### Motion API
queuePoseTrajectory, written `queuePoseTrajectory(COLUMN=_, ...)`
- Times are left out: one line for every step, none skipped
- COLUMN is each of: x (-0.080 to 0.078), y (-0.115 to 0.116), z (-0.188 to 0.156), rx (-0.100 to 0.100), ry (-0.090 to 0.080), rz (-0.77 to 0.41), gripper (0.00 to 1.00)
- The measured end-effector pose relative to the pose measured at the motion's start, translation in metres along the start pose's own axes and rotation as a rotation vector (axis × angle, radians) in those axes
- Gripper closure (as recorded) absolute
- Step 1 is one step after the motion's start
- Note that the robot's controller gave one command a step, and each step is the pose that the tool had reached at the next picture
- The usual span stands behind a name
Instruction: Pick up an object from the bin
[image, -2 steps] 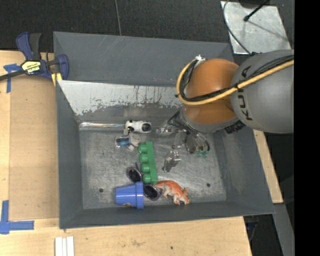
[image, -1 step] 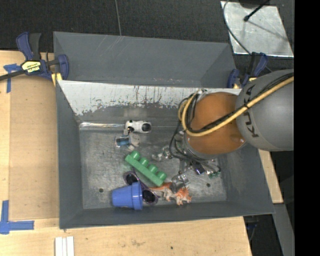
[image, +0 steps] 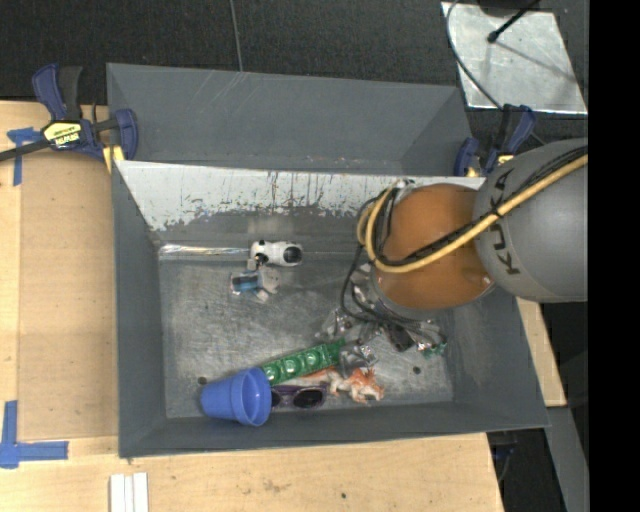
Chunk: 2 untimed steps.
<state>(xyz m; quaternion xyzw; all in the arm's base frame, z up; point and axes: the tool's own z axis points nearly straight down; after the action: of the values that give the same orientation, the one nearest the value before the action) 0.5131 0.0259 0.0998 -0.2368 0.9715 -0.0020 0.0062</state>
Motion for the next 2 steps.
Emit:
queuePoseTrajectory(x=0.0, y=0.0, z=0.0, rx=0.0, ry=0.0, rz=0.0, gripper=1.0)
queuePoseTrajectory(x=-0.0004, y=-0.0001, z=-0.0008, rx=0.0, ry=0.0, rz=0.0, gripper=1.0)
